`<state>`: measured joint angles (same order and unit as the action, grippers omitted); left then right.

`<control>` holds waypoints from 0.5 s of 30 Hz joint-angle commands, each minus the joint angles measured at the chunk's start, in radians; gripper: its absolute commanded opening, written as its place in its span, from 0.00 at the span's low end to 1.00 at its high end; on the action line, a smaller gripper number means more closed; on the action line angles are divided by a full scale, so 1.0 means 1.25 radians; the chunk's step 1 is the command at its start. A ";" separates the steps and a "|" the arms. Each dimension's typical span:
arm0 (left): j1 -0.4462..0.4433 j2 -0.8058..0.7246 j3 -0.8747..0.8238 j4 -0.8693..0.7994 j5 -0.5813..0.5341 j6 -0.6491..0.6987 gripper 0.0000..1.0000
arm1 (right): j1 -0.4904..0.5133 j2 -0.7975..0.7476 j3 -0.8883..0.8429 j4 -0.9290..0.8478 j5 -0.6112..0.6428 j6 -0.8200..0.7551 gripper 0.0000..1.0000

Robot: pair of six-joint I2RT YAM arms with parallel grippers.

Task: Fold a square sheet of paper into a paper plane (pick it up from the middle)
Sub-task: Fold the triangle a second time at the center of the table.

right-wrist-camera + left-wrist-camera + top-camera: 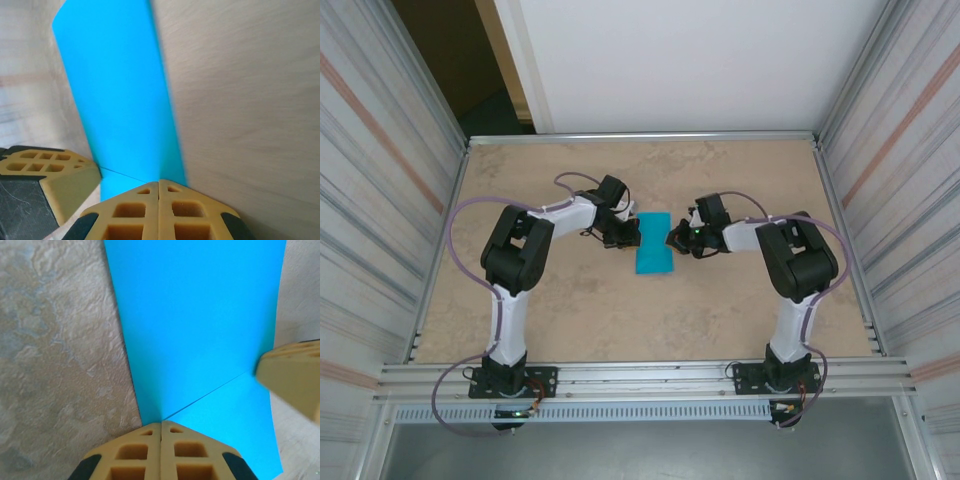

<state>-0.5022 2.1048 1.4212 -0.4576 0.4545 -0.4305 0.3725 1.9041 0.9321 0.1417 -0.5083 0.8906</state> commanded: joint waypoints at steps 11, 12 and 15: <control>0.018 0.075 0.030 -0.072 -0.039 0.056 0.00 | 0.070 -0.093 0.038 -0.136 0.082 -0.078 0.00; 0.017 0.076 0.036 -0.074 -0.035 0.062 0.00 | 0.086 -0.076 0.050 -0.130 0.071 -0.072 0.00; 0.018 0.080 0.040 -0.071 -0.020 0.071 0.00 | 0.116 -0.035 0.071 -0.100 0.045 -0.043 0.00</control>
<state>-0.4923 2.1376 1.4761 -0.4984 0.4877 -0.3855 0.4980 1.8122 0.9939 0.0231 -0.4210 0.8295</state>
